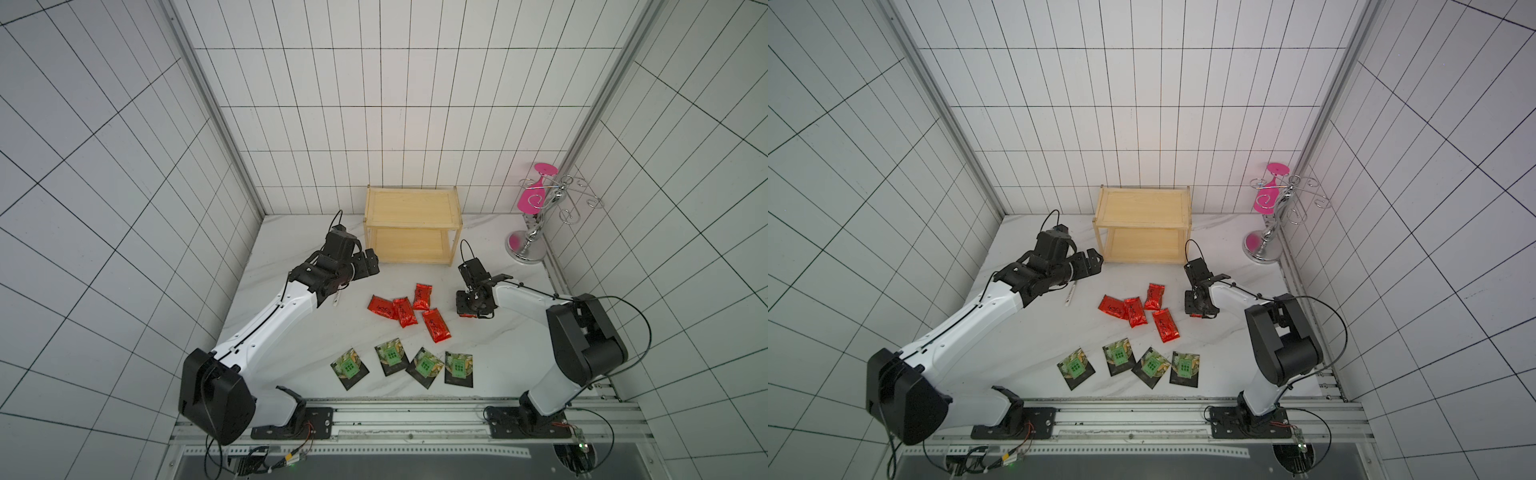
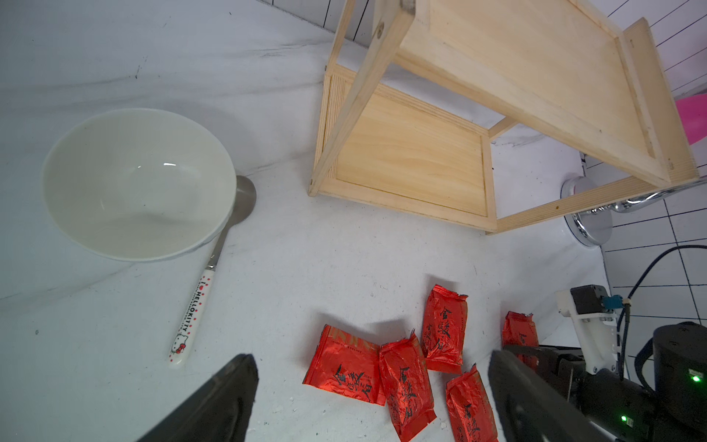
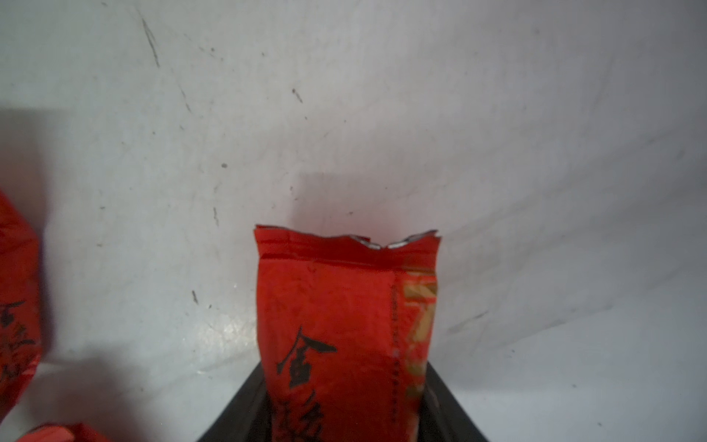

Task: Place the tea bags on the shelf by color
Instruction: Pick up the tea bag from the center of the board, then place the tea bag on the shelf.

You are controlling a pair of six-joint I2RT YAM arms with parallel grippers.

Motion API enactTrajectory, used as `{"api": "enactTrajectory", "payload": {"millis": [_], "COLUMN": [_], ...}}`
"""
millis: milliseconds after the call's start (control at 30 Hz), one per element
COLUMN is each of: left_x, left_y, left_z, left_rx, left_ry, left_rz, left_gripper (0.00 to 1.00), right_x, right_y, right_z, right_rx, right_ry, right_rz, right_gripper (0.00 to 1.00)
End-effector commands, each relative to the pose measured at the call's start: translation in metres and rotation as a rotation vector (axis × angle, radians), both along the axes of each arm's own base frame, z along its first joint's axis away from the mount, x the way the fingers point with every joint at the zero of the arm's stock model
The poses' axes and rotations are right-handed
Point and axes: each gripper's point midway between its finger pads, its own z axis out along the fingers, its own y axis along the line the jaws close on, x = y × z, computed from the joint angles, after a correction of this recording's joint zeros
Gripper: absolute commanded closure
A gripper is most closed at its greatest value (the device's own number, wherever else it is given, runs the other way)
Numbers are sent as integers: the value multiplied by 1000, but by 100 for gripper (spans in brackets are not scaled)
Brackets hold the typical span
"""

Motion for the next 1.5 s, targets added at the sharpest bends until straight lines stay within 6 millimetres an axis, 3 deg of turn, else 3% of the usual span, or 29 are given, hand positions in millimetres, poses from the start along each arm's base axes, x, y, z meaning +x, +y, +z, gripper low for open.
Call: {"api": "enactTrajectory", "payload": {"millis": [0,200,567,667,933,1267,1467], "left_x": [3,1,4,3,-3,-6,-2], "left_y": [6,14,12,9,25,27,26], "left_z": [9,18,24,23,26,18,13], "left_rx": [8,22,18,18,22,12,14], "left_ry": [-36,-55,-51,-27,-73,-66,-53], "left_rz": [15,31,42,26,62,65,58], "left_gripper": [2,2,2,2,2,2,2], "right_x": [8,10,34,46,94,152,184], "right_y": [0,-3,-5,-1,26,64,79], "right_z": [26,58,155,181,252,282,287], "right_rx": [0,3,39,48,108,135,120], "right_ry": [-48,-102,-297,-343,-480,-533,-560], "right_rz": [-23,-37,-74,-72,-47,-9,8], "right_gripper": [49,49,50,50,51,52,52]}}
